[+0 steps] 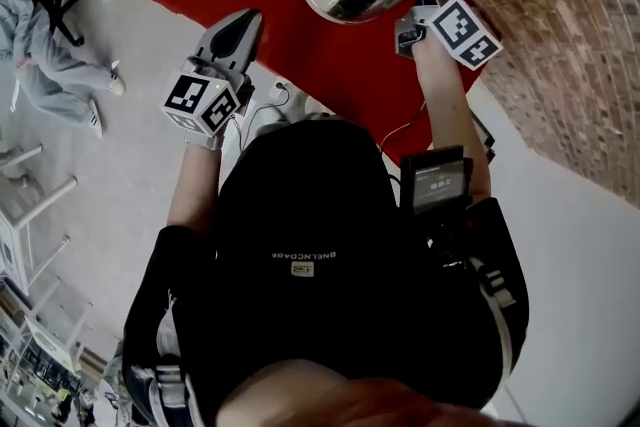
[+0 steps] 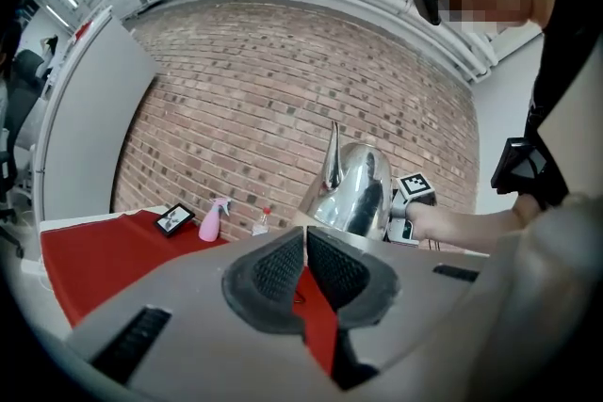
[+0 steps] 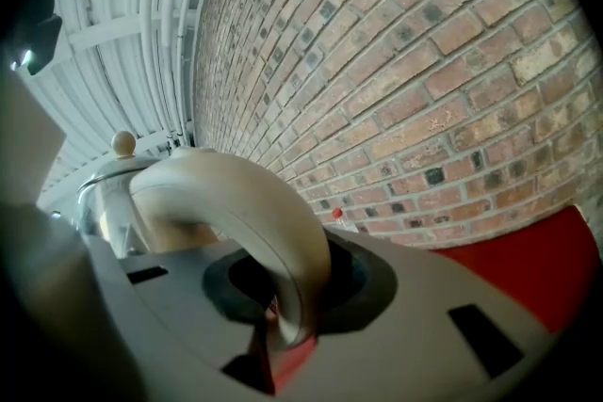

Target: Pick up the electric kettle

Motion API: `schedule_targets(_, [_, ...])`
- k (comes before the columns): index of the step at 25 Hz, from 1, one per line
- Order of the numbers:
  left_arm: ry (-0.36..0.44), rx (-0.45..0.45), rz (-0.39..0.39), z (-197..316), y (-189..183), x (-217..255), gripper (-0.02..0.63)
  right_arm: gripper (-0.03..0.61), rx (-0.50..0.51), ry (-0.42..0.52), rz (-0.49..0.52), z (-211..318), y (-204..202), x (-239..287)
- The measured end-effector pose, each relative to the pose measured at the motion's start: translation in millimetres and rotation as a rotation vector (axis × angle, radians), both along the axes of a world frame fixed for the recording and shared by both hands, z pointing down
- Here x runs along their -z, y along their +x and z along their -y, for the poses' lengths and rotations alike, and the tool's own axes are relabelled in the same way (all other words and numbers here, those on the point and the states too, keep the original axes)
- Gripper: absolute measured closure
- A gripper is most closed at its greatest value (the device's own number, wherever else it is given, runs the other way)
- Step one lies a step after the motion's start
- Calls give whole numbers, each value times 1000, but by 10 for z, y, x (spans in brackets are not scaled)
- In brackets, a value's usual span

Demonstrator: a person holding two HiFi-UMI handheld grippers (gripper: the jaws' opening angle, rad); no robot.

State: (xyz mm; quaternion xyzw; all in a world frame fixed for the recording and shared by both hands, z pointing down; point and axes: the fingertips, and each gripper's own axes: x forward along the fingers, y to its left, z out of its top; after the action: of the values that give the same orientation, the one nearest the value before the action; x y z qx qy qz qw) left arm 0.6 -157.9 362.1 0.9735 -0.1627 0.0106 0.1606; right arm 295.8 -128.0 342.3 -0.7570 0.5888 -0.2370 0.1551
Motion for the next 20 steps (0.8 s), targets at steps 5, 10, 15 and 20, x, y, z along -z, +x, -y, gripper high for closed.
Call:
schedule_targets(5, [6,-41,-13,20,38,36,607,495,-12,-13,3,-221,-173,55])
schedule_targets(10, [7,-85,-17,-52,106,55,607,495,-53,-47,-9,-546,-261,60])
schedule_targets(15, [-2,-127,-19,-133,138,54,607,495,-71,-28,3,-802,-453,114])
schedule_targets(20, [5,-195,-14,-253,269,56,607,495,-126,-42,22,-1133,-509,57])
